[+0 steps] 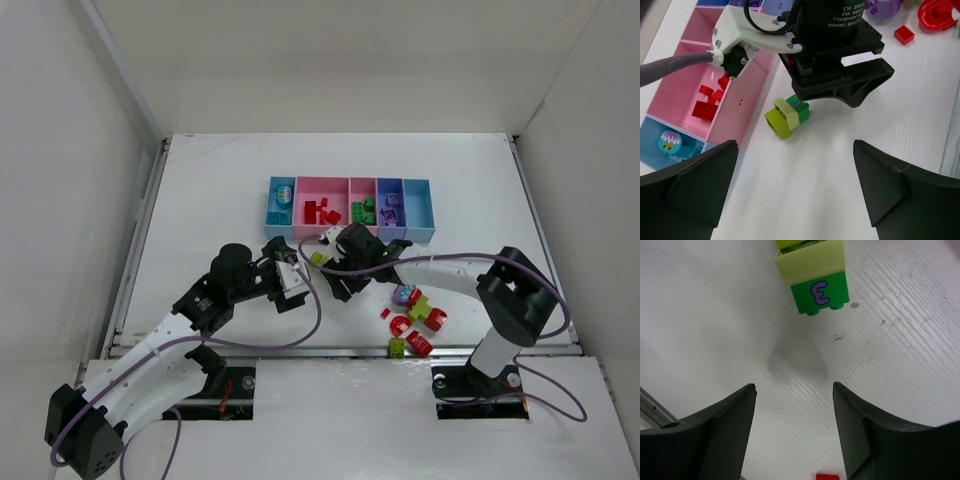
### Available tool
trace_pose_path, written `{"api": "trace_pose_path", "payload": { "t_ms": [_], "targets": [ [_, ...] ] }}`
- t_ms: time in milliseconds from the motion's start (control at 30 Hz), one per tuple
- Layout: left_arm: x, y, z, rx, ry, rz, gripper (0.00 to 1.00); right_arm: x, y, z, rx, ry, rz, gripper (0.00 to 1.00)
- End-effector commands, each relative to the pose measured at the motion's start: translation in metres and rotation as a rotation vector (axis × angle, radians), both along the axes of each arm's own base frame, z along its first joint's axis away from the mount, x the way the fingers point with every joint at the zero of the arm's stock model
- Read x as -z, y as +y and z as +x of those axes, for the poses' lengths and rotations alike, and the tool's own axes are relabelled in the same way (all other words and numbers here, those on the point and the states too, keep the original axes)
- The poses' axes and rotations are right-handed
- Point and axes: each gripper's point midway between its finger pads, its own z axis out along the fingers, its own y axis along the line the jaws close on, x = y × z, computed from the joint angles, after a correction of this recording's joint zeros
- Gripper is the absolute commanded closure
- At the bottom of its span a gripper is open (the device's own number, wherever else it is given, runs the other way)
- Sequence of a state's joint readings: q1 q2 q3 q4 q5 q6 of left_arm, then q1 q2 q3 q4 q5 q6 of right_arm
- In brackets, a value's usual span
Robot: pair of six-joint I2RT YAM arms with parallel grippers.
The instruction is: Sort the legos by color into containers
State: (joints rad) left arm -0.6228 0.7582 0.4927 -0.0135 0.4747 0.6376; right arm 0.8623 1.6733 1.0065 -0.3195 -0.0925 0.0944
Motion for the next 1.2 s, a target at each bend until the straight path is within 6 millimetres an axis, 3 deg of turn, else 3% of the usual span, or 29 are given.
{"api": "trace_pose_path", "payload": {
  "t_ms": [0,133,300,633,933,1067,1100,1167],
  "targets": [
    [-0.012,-0.004,0.004,-0.005,-0.034,-0.036,0.01,-0.032,0.014,0.015,0.003,-0.091,0.088,0.31],
    [-0.012,-0.004,0.004,-0.005,-0.034,-0.036,0.01,-0.053,0.017,0.02,0.002,-0.145,0.131,0.27],
    [-0.014,-0.004,0.005,-0.017,-0.036,-0.043,0.01,-0.06,0.032,0.035,-0.025,-0.178,0.135,0.08],
    [-0.008,0.001,0.006,-0.052,-0.023,-0.041,0.01,-0.038,0.061,0.071,-0.062,-0.206,0.064,0.09],
    [-0.013,0.005,0.009,-0.082,-0.038,-0.049,0.01,-0.016,0.06,0.058,-0.118,-0.144,0.048,0.13],
    [-0.013,0.005,0.009,-0.082,-0.038,-0.049,0.01,-0.011,0.063,0.05,-0.152,-0.108,0.056,0.31],
    [-0.013,0.005,0.009,-0.082,-0.038,-0.049,0.01,-0.011,0.064,0.048,-0.158,-0.103,0.061,0.49],
    [-0.013,0.005,0.009,-0.082,-0.038,-0.049,0.01,-0.011,0.064,0.047,-0.163,-0.098,0.067,0.62]
  ]
}}
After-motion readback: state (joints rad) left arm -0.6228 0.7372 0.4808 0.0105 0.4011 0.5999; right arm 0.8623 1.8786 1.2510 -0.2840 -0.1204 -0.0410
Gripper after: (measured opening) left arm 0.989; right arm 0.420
